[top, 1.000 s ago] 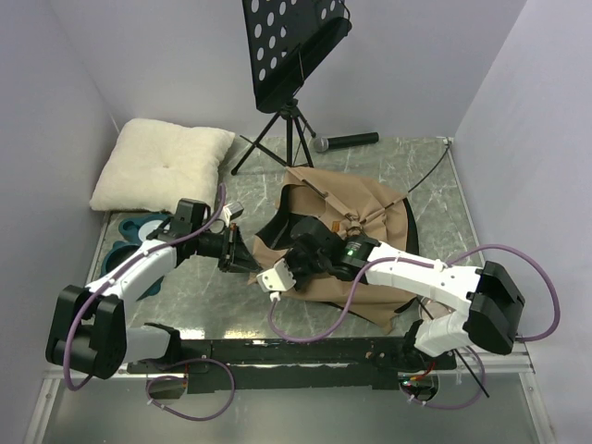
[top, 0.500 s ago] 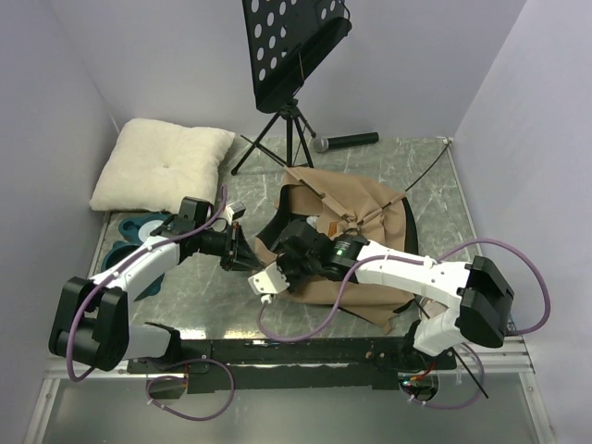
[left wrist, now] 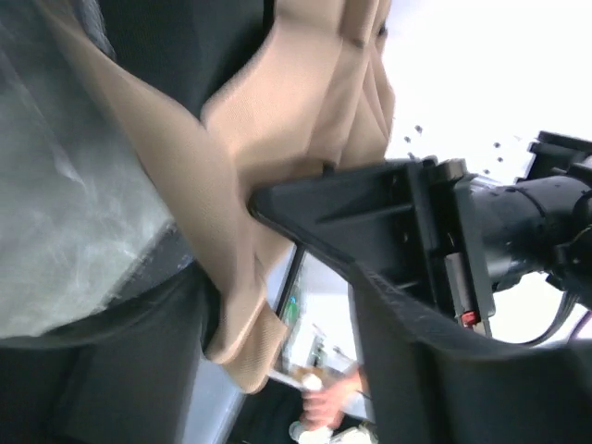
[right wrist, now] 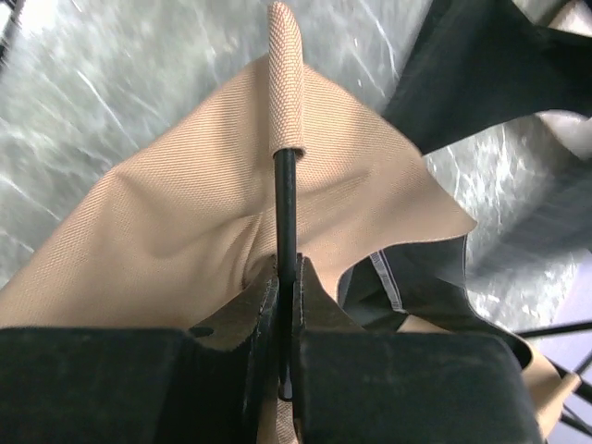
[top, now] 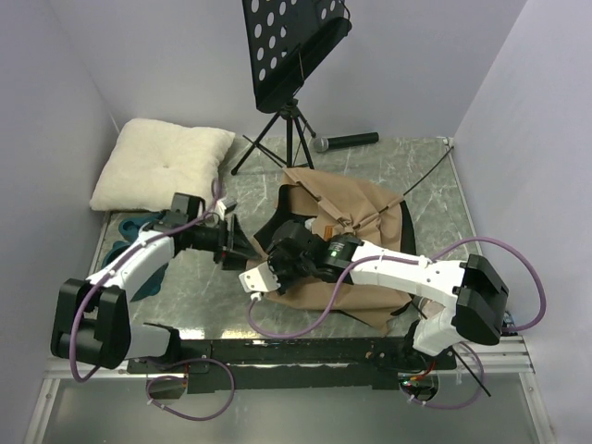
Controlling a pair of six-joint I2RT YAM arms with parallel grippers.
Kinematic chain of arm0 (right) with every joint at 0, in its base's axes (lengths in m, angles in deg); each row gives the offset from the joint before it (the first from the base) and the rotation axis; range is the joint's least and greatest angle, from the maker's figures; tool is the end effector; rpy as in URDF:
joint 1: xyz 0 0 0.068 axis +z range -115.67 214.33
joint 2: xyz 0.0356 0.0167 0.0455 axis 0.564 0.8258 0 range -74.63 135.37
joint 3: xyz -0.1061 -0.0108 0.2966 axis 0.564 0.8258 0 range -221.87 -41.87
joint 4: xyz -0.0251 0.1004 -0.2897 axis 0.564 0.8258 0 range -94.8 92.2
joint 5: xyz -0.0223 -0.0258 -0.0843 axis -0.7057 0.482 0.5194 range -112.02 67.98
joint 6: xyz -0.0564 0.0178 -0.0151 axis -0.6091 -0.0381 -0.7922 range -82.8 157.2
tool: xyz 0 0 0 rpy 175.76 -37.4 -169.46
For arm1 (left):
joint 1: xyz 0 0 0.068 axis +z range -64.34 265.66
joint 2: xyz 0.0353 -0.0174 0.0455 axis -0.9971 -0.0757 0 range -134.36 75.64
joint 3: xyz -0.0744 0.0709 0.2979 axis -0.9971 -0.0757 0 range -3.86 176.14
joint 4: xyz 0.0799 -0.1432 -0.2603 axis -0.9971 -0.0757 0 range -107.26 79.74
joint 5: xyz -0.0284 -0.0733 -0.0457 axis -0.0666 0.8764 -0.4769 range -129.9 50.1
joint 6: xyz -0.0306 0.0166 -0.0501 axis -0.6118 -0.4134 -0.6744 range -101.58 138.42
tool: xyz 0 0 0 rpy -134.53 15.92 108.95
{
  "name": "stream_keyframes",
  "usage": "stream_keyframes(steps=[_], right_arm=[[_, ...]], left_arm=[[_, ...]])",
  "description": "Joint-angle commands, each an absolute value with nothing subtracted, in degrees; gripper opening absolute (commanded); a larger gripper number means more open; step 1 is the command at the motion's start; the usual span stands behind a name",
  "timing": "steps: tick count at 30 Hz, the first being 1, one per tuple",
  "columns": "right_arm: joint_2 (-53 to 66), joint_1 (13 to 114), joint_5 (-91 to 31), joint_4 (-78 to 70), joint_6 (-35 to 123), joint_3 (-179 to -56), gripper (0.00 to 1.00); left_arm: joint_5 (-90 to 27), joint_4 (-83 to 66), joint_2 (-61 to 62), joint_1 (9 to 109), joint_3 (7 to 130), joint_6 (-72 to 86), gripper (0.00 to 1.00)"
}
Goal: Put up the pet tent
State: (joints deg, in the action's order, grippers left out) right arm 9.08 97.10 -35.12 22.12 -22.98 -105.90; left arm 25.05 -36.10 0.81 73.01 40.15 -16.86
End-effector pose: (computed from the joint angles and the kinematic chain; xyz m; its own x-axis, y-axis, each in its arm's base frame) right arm 0.1576 0.3288 0.2907 0.6479 -0.5877 -0.4846 -0.7545 -0.4076 -0.5144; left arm 0.2582 -0.1003 0.2333 -0.9996 -0.0265 -0.0116 0.0014 0.3540 -0.9352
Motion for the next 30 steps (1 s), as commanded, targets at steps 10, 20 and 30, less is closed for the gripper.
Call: stream_keyframes(steps=[10, 20, 30], right_arm=[[9.92, 98.41, -40.21, 17.0, -17.99, -108.05, 0.0], [10.8, 99.46, -40.04, 15.51, -17.82, -109.98, 0.0], [13.53, 101.04, -38.64, 14.71, -15.71, -112.88, 0.0]], left_arm=[[23.83, -63.4, 7.53, 94.36, 59.93, 26.19, 0.78], [12.93, -70.38, 1.37, 82.7, 61.8, 37.24, 0.63], [11.16, -61.31, -3.28, 73.79, 57.57, 27.11, 0.61]])
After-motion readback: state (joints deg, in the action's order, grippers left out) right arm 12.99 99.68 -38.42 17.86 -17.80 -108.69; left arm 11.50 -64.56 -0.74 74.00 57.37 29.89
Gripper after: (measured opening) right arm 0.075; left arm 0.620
